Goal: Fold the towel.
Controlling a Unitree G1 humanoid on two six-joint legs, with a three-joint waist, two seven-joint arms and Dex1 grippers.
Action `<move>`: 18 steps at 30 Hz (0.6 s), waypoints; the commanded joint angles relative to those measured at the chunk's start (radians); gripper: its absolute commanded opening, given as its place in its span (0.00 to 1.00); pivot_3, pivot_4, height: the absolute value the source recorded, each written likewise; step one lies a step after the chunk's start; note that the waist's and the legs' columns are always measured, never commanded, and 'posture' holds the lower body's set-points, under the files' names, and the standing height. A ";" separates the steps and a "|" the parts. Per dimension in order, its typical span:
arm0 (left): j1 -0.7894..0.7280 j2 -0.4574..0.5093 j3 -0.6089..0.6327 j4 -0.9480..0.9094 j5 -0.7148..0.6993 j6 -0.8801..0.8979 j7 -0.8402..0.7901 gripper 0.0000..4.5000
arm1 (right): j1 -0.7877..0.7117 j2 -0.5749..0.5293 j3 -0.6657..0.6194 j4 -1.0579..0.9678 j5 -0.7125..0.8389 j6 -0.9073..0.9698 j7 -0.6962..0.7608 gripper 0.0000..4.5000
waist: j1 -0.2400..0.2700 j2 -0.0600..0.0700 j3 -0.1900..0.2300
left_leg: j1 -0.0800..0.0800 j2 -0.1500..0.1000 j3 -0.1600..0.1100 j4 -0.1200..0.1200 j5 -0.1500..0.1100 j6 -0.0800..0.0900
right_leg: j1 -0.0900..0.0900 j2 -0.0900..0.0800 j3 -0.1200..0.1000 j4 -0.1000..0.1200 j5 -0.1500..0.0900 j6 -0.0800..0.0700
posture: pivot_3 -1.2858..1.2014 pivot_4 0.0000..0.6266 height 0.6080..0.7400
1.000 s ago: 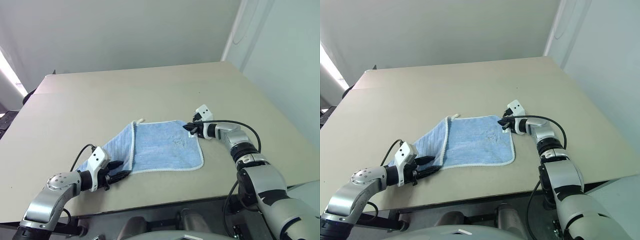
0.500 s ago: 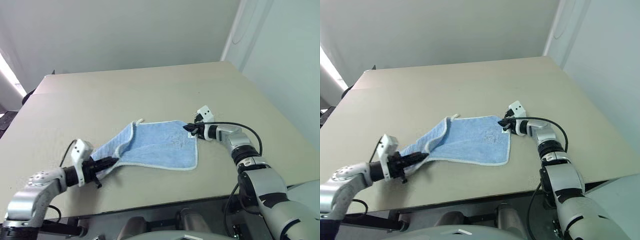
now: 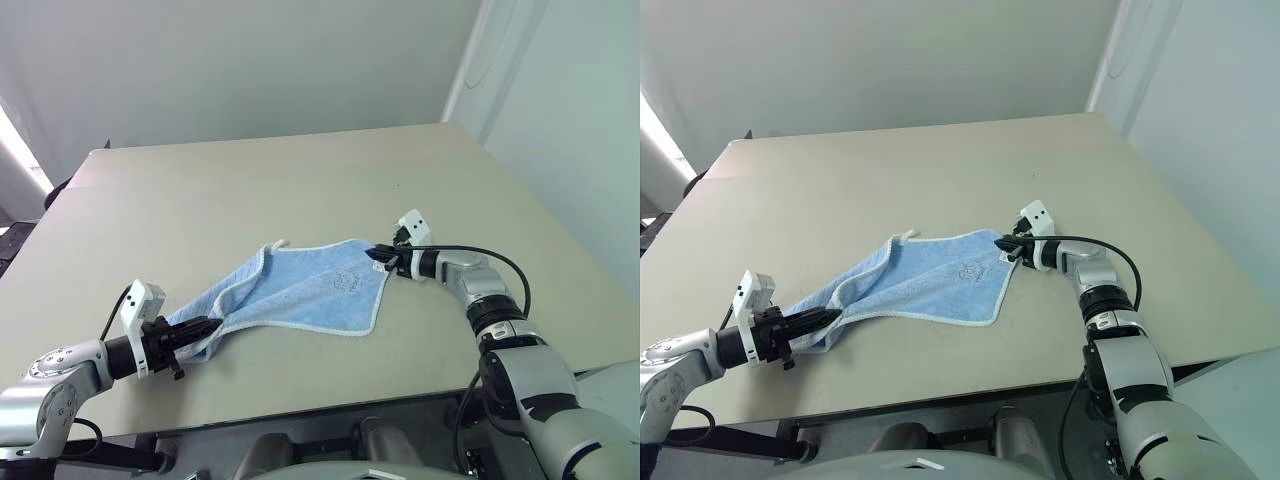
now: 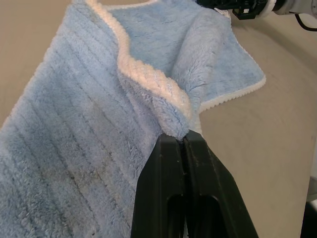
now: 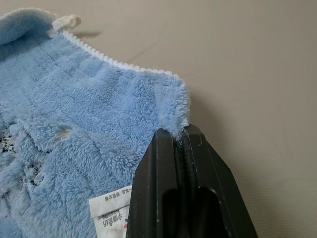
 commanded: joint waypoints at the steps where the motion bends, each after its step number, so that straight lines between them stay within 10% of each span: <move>1: -0.020 -0.013 0.019 0.008 -0.040 0.021 0.000 0.00 | -0.004 -0.016 -0.006 -0.039 -0.001 -0.009 -0.003 0.00 | 0.000 0.000 0.000 | 0.000 0.000 0.000 0.000 0.000 0.000 | 0.000 0.000 0.000 0.000 0.000 0.000 | 0.52 0.00 1.00; 6: -0.031 -0.023 0.030 0.033 -0.063 0.051 0.000 0.15 | 0.007 -0.015 -0.004 -0.052 -0.001 -0.004 -0.003 0.00 | -0.001 0.000 0.000 | 0.000 0.000 0.000 0.000 0.000 0.000 | 0.000 0.000 0.000 0.000 0.000 0.001 | 0.52 0.00 1.00; 11: -0.036 -0.029 0.028 0.056 -0.056 0.042 0.009 0.53 | 0.015 -0.019 0.000 -0.057 -0.007 -0.002 -0.001 0.00 | 0.000 0.000 0.000 | 0.000 0.000 0.000 0.000 0.000 0.000 | 0.000 0.000 0.000 0.000 0.000 0.000 | 0.52 0.00 1.00; 18: -0.050 -0.058 0.005 0.067 -0.040 0.027 0.028 0.53 | 0.013 -0.022 -0.001 -0.055 -0.009 -0.001 -0.010 0.00 | 0.000 0.000 0.000 | 0.000 0.000 0.000 0.000 0.000 0.000 | 0.000 0.000 0.000 0.000 0.000 0.000 | 0.52 0.00 1.00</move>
